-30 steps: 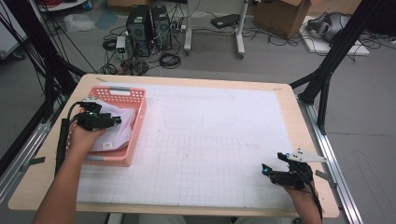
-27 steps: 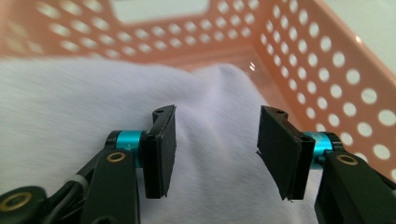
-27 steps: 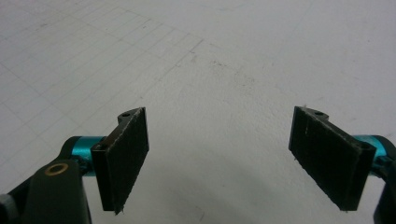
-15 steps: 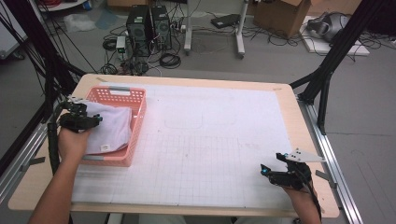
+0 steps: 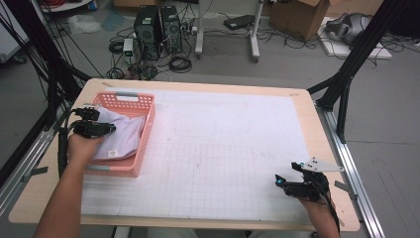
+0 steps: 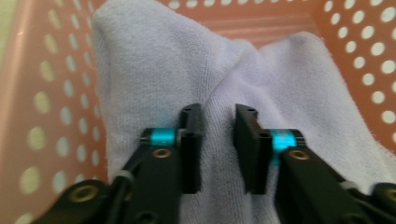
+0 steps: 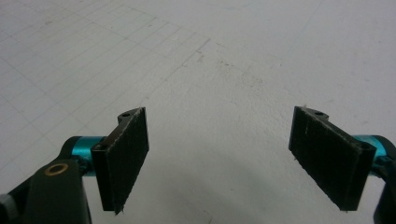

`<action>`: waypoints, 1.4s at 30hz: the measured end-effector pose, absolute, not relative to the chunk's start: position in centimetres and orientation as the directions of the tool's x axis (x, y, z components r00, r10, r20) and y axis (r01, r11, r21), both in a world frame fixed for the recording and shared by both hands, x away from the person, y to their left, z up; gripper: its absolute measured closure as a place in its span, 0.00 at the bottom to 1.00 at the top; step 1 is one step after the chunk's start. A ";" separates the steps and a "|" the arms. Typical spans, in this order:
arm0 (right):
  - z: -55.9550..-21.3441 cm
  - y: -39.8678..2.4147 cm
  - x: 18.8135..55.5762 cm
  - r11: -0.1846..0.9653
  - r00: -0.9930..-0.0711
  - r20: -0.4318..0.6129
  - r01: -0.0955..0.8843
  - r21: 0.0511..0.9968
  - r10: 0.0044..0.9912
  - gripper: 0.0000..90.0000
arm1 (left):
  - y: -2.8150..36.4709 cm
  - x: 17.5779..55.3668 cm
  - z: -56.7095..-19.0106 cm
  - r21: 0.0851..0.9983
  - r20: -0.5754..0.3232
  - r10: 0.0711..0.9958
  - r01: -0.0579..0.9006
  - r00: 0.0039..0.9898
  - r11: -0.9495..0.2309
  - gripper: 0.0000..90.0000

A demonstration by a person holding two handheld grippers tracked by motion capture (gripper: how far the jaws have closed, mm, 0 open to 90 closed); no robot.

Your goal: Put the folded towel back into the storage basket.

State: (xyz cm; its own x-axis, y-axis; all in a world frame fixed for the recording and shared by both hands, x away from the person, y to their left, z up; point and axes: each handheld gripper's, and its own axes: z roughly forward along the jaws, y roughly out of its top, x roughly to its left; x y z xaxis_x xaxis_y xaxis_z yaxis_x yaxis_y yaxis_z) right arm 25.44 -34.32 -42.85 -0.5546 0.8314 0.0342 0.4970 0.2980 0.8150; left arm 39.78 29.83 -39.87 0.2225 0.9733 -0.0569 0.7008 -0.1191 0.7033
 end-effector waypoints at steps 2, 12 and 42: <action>-42.9 -34.4 25.4 0.296 -0.551 0.036 0.500 0.814 0.833 0.21 | 29.5 39.9 -40.0 0.721 -0.092 0.967 0.686 0.239 -0.101 0.87; -42.8 -34.7 25.3 0.287 -0.544 0.040 0.503 0.815 0.838 0.21 | 30.0 39.8 -39.3 0.788 -0.218 0.938 0.616 0.270 0.005 0.59; -43.0 -34.3 25.5 0.297 -0.549 0.039 0.509 0.808 0.835 0.21 | 30.7 38.5 -38.6 0.824 -0.183 0.916 0.563 0.357 -0.055 0.65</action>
